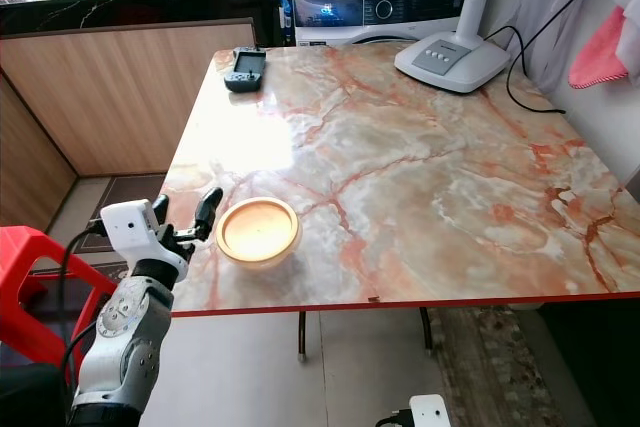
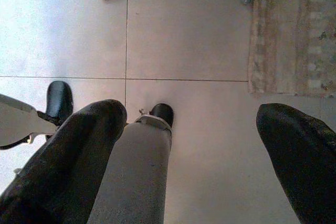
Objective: Restocking fridge
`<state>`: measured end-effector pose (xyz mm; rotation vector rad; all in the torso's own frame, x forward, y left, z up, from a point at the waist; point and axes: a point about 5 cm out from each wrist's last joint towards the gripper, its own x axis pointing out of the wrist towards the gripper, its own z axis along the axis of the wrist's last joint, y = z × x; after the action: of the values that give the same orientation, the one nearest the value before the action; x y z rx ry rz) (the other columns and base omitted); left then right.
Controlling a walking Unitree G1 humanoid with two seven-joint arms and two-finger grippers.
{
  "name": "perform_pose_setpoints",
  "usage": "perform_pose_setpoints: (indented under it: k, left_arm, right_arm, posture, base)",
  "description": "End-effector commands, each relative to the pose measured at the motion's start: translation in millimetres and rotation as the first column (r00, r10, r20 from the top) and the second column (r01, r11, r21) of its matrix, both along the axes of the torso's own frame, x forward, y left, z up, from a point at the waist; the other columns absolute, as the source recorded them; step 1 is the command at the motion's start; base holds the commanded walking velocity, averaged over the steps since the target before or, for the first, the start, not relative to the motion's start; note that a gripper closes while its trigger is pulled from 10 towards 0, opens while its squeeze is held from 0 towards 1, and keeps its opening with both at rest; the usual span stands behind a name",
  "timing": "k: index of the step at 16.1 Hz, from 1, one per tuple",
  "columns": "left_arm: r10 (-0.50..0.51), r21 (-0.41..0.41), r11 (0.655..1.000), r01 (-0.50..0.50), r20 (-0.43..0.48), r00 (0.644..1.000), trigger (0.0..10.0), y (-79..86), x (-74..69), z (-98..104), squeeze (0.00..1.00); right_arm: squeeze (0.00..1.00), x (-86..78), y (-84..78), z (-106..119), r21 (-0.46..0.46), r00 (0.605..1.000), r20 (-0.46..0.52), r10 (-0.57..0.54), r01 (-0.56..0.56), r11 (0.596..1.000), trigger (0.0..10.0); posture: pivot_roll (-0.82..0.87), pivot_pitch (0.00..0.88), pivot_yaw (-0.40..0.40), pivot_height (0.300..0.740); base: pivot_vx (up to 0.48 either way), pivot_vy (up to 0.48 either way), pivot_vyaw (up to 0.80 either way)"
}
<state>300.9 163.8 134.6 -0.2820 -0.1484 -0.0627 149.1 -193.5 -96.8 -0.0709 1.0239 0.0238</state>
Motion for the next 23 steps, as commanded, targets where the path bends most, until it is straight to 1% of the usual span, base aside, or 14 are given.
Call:
perform_pose_setpoints:
  k: [1, 2, 4, 5, 6, 7, 8, 11, 13, 15, 16, 20, 22, 23]
  left_arm:
    - [-0.033, -0.031, 0.999, 0.032, -0.015, 0.999, 10.0, -0.6, 2.1, -1.1, 1.0]
    - [-0.059, -0.05, 0.997, 0.058, -0.022, 0.998, 10.0, -2.5, 2.1, -1.7, 1.0]
    - [-0.062, -0.116, 0.992, 0.056, -0.053, 0.997, 10.0, -0.3, 2.5, -4.8, 1.0]
    - [-0.056, -0.147, 0.988, 0.045, -0.076, 0.996, 10.0, 2.7, 4.4, -8.6, 0.09]
    - [-0.054, -0.179, 0.983, 0.037, -0.091, 0.994, 10.0, 5.1, 6.2, -10.7, 0.0]
    - [-0.062, -0.2, 0.979, 0.04, -0.102, 0.993, 10.0, 7.5, 9.3, -12.9, 0.0]
    - [-0.101, -0.205, 0.976, 0.075, -0.122, 0.987, 10.0, 5.9, 13.6, -16.6, 0.0]
    - [-0.2, -0.236, 0.959, 0.16, -0.158, 0.967, 10.0, -1.4, 19.4, -24.1, 0.0]
    - [-0.234, -0.288, 0.94, 0.181, -0.161, 0.959, 10.0, -4.2, 23.6, -27.1, 0.0]
    - [-0.269, -0.318, 0.925, 0.21, -0.155, 0.951, 10.0, -7.8, 24.9, -28.8, 0.0]
    - [-0.295, -0.333, 0.914, 0.231, -0.158, 0.942, 10.0, -12.5, 25.0, -31.4, 0.0]
    - [-0.317, -0.402, 0.886, 0.23, -0.164, 0.934, 10.0, -17.4, 25.5, -38.0, 0.0]
    - [-0.321, -0.409, 0.882, 0.232, -0.165, 0.933, 10.0, -17.8, 25.9, -39.6, 0.0]
    - [-0.313, -0.436, 0.873, 0.217, -0.162, 0.936, 10.0, -17.3, 27.4, -39.9, 0.0]
  right_arm:
    - [0.0, -1.6, 1.1, -0.8, 0.001, 1.0, -0.005, 0.001, -0.001, 1.0, 10.0]
    - [0.0, -1.7, 0.8, -0.8, 0.0, 1.0, -0.005, 0.002, -0.002, 1.0, 10.0]
    - [0.0, -2.3, 0.0, -0.9, -0.003, 1.0, -0.006, 0.001, -0.001, 1.0, 10.0]
    - [0.0, -2.3, 0.0, -0.9, -0.004, 1.0, -0.006, 0.002, -0.002, 1.0, 10.0]
    - [0.0, -2.3, -0.1, -0.9, -0.004, 1.0, -0.006, 0.003, -0.003, 1.0, 10.0]
    - [0.0, -2.3, -0.3, -0.9, -0.006, 1.0, -0.007, 0.007, -0.007, 1.0, 10.0]
    - [0.0, -2.0, -0.4, -0.7, -0.009, 1.0, -0.009, 0.013, -0.013, 1.0, 10.0]
    - [0.0, -0.9, -1.0, -0.2, -0.015, 1.0, -0.003, 0.011, -0.011, 1.0, 10.0]
    - [0.0, -0.6, -1.4, -0.1, -0.019, 1.0, -0.003, 0.013, -0.013, 1.0, 10.0]
    - [0.0, -0.5, -1.4, -0.1, -0.023, 1.0, -0.004, 0.017, -0.017, 1.0, 10.0]
    - [0.0, -0.4, -1.4, -0.1, -0.023, 1.0, -0.005, 0.017, -0.017, 1.0, 10.0]
    - [0.0, -0.4, -1.6, 0.0, -0.026, 1.0, -0.005, 0.023, -0.023, 0.999, 10.0]
    - [0.0, -0.4, -1.9, 0.0, -0.029, 1.0, -0.005, 0.026, -0.026, 0.999, 10.0]
    - [0.0, -0.5, -2.3, 0.0, -0.03, 1.0, -0.006, 0.028, -0.028, 0.999, 10.0]
  posture:
    - [0.08, 0.062, 0.015, 0.74]
    - [0.08, 0.062, 0.016, 0.74]
    - [0.07, 0.064, 0.014, 0.74]
    - [0.07, 0.067, 0.012, 0.74]
    - [0.07, 0.068, 0.008, 0.74]
    - [0.07, 0.068, 0.007, 0.74]
    - [0.07, 0.069, 0.005, 0.74]
    - [0.06, 0.065, 0.007, 0.74]
    - [0.06, 0.06, 0.007, 0.74]
    - [0.05, 0.061, 0.008, 0.74]
    - [0.05, 0.062, 0.007, 0.74]
    - [0.05, 0.061, 0.005, 0.74]
    - [0.05, 0.061, 0.003, 0.74]
    - [0.05, 0.06, 0.002, 0.74]
  base:
    - [0.0, 0.0, 0.0]
    - [0.0, 0.0, 0.0]
    - [0.0, 0.0, 0.0]
    - [0.0, 0.0, 0.0]
    - [0.0, 0.0, 0.0]
    - [0.0, 0.0, 0.0]
    - [0.0, 0.0, 0.0]
    - [0.0, 0.0, 0.0]
    - [0.0, 0.0, 0.0]
    - [0.0, 0.0, 0.0]
    - [0.0, 0.0, 0.0]
    - [0.0, 0.0, 0.0]
    - [0.0, 0.0, 0.0]
    - [0.0, 0.0, 0.0]
